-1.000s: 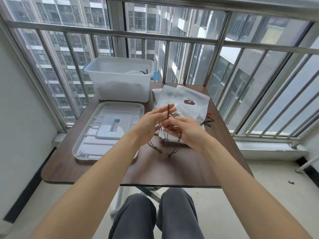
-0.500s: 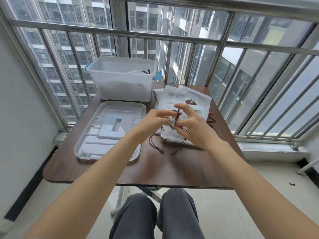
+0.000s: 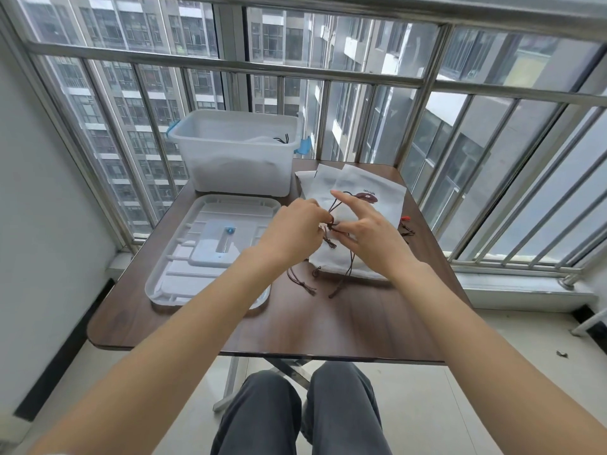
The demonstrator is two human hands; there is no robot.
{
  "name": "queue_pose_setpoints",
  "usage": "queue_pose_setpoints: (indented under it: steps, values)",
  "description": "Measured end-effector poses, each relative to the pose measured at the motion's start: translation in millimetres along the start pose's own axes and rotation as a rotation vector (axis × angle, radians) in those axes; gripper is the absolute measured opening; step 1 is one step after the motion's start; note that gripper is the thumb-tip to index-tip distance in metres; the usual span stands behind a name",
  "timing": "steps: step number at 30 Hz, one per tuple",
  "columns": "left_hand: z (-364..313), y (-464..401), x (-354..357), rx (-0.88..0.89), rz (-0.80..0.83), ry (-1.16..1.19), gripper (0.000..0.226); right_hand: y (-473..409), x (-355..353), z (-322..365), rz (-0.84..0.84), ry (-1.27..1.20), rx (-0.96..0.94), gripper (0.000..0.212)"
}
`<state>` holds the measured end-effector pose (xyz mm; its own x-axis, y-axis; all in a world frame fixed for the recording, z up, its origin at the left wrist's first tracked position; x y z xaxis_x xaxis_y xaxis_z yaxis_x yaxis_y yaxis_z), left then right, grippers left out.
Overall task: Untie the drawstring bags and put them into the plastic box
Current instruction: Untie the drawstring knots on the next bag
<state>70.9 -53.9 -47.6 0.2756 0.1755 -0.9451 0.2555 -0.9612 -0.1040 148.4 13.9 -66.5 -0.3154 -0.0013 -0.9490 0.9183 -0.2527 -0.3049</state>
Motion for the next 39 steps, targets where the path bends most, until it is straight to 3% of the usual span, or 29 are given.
queue_pose_setpoints:
  steps: [4,8,11,15,19,23,28,33,36,39]
  values:
    - [3,3,-9,-0.062,-0.104,-0.190,0.023,-2,-5,-7,0.018,0.031,0.039,0.015]
    - [11,5,-18,-0.087,-0.167,-0.107,0.005,-1,-11,-15,0.032,0.005,0.071,0.022]
    - [21,2,-13,-0.071,-0.139,0.296,0.018,-1,-7,-19,0.058,-0.132,0.121,0.023]
    - [31,1,6,-0.094,-0.068,1.042,0.028,-4,3,-22,0.127,-0.396,0.230,0.022]
    - [41,-1,22,-0.163,-0.133,1.384,0.035,-4,7,-23,0.154,-0.606,0.317,0.027]
    - [46,-1,27,-0.197,-0.199,1.370,0.033,-4,12,-25,0.159,-0.784,0.362,0.028]
    - [49,-1,31,-0.264,-0.246,1.498,0.033,-4,15,-27,0.140,-0.829,0.407,0.028]
    - [57,3,28,-0.322,-0.237,1.200,0.024,-1,20,-34,0.084,-0.988,0.515,0.020]
    - [69,6,20,-0.319,-0.303,0.956,0.015,5,19,-46,-0.063,-1.197,0.622,0.014]
    - [85,12,16,-0.375,-0.361,0.878,0.019,13,17,-56,-0.214,-1.299,0.688,0.017]
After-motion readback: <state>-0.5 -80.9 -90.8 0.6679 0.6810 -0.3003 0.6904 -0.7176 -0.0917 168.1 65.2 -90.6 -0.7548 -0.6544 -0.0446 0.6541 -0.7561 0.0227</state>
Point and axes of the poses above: each hand's wrist, its own y-axis away from the middle knuckle, its own x-axis out of the palm, z = x × y, the point moved 7 cm from there along -y, towards the middle knuckle, and after that the axes turned 9 degrees about z, right-handed, at the moved point
